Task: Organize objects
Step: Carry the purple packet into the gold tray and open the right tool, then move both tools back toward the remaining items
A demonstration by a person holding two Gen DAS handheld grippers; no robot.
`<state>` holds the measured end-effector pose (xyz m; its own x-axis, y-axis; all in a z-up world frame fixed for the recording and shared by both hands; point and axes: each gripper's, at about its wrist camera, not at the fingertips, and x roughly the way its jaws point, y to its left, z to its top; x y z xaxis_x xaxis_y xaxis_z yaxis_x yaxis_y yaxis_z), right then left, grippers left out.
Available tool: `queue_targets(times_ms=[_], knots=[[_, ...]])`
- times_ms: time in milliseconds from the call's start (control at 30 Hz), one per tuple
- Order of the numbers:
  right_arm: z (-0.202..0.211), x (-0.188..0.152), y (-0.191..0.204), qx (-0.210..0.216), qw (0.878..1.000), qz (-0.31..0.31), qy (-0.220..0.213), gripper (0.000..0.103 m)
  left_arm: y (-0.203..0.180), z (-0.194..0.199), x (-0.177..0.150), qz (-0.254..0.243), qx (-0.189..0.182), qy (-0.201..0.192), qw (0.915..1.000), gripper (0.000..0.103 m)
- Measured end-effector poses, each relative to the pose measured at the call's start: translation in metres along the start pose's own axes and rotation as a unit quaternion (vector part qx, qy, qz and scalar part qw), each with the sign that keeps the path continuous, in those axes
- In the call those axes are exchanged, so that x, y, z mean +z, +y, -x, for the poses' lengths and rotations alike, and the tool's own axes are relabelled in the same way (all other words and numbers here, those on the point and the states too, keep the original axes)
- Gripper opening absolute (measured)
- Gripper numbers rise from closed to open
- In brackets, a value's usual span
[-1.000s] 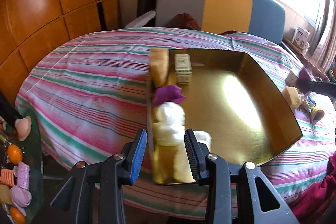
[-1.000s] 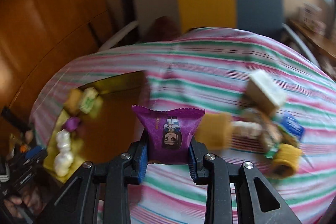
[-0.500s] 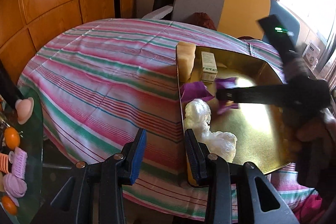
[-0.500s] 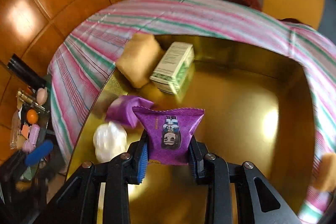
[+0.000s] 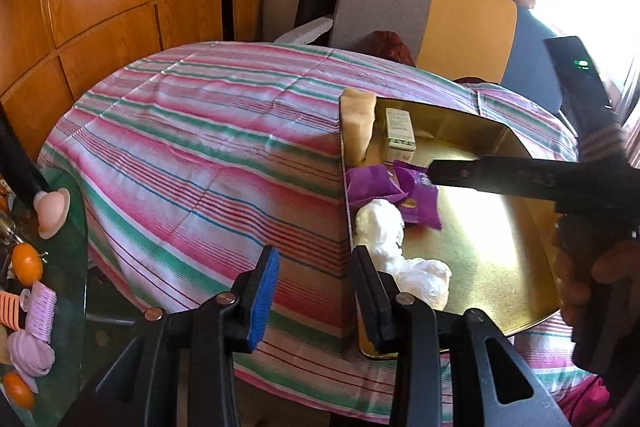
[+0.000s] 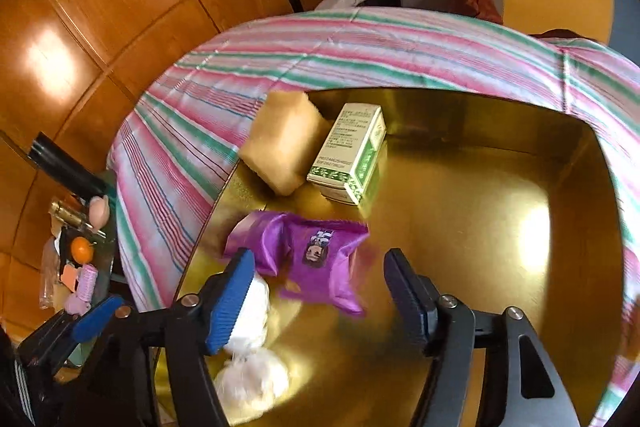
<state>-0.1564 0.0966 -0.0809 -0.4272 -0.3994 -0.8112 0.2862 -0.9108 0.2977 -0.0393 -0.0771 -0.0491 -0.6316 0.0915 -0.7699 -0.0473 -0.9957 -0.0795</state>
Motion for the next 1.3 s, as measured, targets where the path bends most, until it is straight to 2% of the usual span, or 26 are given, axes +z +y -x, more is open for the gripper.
queue_targets(times_ms=[167,467,733,900,1033,1100,1233,1300], knots=[[0.034,-0.01,-0.009,-0.002,1.0,0.0,-0.028,0.075,-0.008,0.005,0.0,-0.013,-0.002,-0.007,0.9999,0.037],[0.073,-0.038,-0.042,-0.039,0.998,-0.014,-0.05,0.076,-0.021,0.011,-0.003,-0.033,-0.009,-0.013,0.9993,0.037],[0.114,-0.058,-0.098,-0.083,0.993,-0.052,-0.07,0.077,-0.032,0.01,-0.008,-0.047,-0.01,-0.008,0.9988,0.037],[0.149,-0.067,-0.14,-0.121,0.985,-0.082,-0.09,0.079,-0.039,0.009,-0.01,-0.054,-0.011,-0.005,0.9985,0.037],[0.18,-0.075,-0.176,-0.162,0.976,-0.102,-0.106,0.081,-0.046,0.009,-0.011,-0.059,-0.013,-0.002,0.9982,0.037],[0.199,-0.081,-0.199,-0.187,0.968,-0.119,-0.117,0.086,-0.05,0.008,-0.012,-0.063,-0.015,-0.001,0.9979,0.037],[0.235,-0.097,-0.252,-0.245,0.945,-0.17,-0.136,0.088,-0.063,0.009,-0.013,-0.076,-0.022,0.002,0.9969,0.037],[0.252,-0.11,-0.284,-0.28,0.926,-0.206,-0.147,0.089,-0.073,0.01,-0.013,-0.088,-0.025,0.002,0.9959,0.037]])
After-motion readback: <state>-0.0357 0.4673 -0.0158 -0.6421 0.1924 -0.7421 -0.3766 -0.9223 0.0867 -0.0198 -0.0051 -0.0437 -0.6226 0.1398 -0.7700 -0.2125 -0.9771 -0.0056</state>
